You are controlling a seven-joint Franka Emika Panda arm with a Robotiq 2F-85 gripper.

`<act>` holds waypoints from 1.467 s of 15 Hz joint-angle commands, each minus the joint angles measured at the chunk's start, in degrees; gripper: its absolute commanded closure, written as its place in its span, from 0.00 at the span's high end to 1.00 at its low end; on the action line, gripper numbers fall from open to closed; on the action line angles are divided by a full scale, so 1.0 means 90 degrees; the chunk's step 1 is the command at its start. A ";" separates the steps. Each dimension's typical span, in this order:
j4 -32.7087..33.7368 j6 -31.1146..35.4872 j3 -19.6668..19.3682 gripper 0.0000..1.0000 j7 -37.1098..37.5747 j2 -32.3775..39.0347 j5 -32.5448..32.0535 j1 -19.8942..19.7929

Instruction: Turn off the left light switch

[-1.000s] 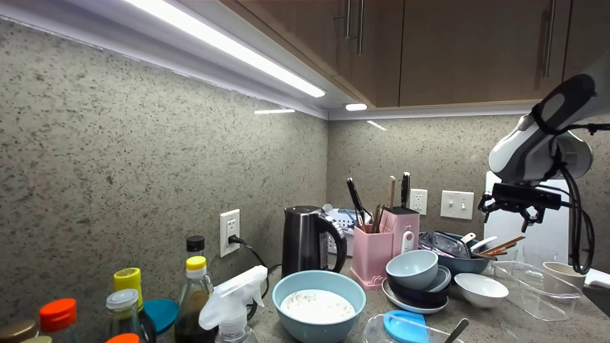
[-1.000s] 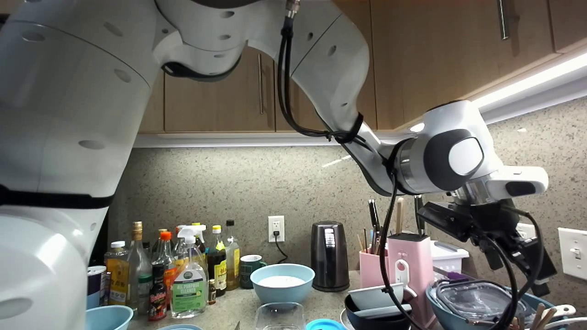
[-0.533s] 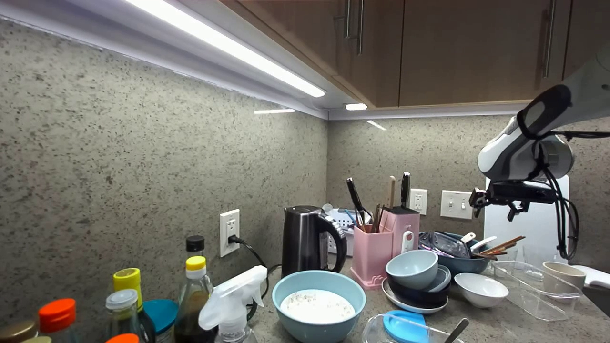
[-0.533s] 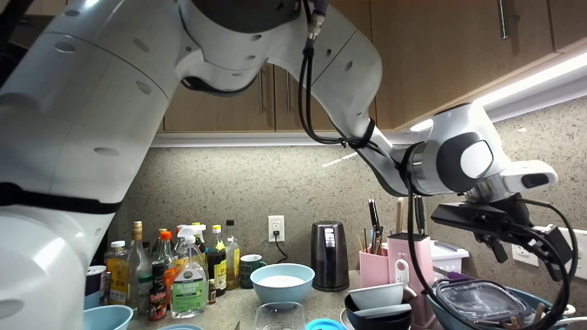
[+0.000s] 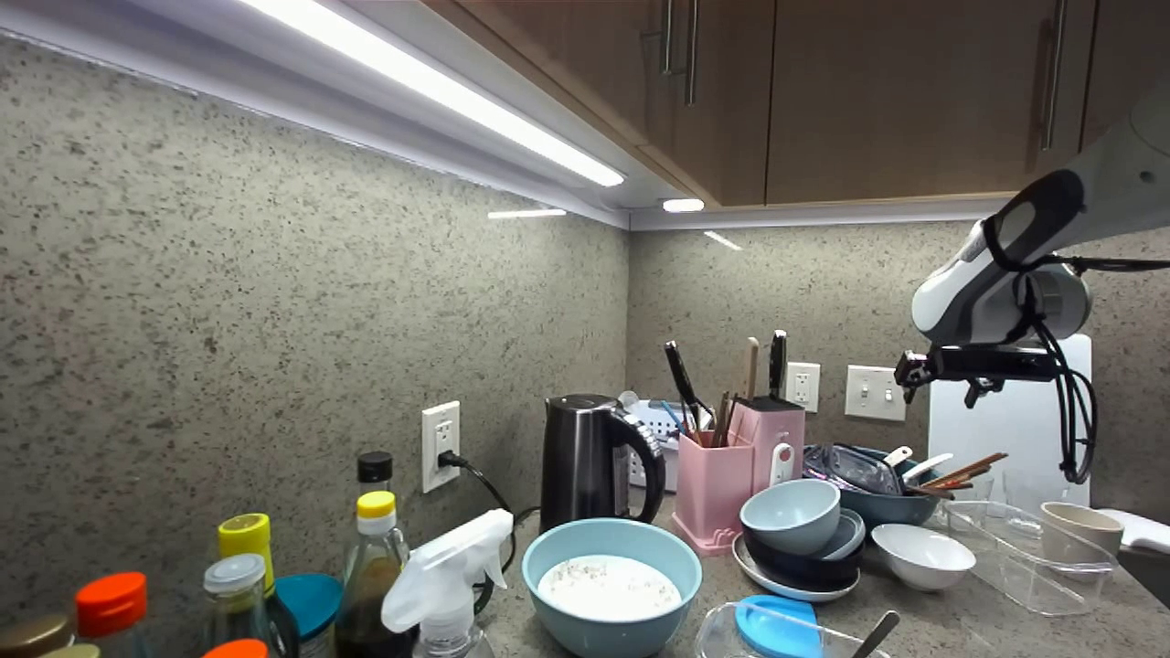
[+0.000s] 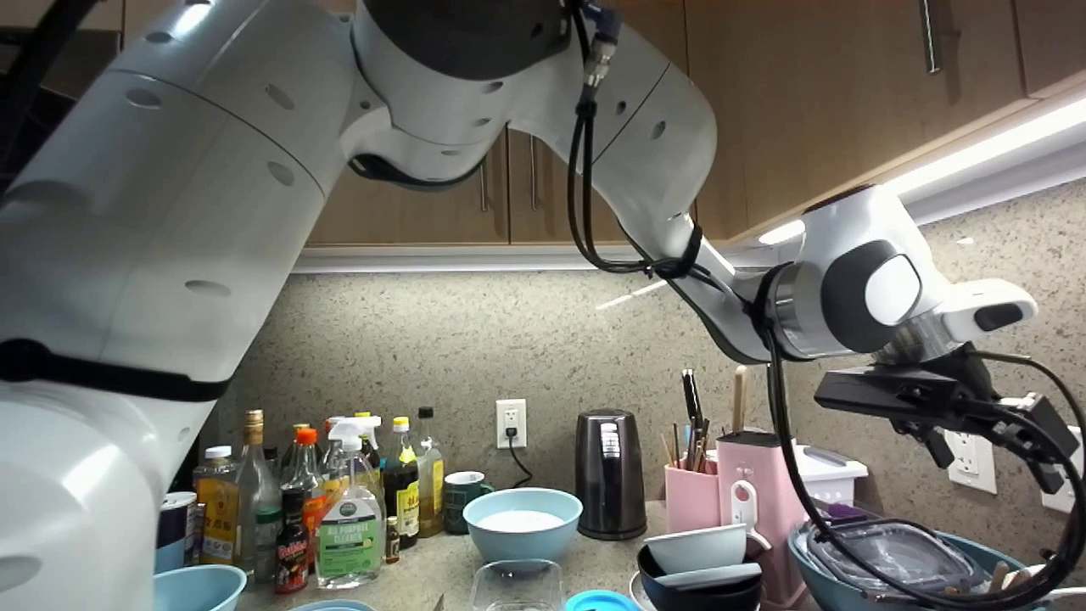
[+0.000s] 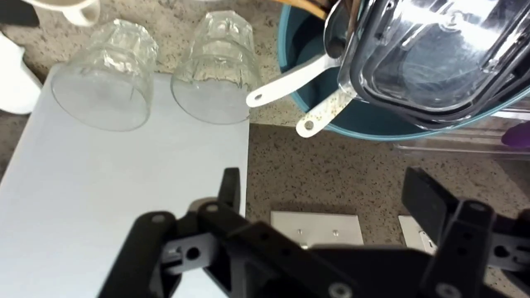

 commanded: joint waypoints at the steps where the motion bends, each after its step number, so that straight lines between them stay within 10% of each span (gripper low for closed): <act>1: 0.0447 0.0520 -0.0063 1.00 -0.0669 0.0489 -0.0413 -0.0047; 14: 0.1448 0.1079 -0.0074 1.00 -0.1129 0.1536 -0.0587 -0.0126; 22: 0.4011 0.0367 -0.0219 1.00 -0.1074 0.2812 -0.0853 -0.0150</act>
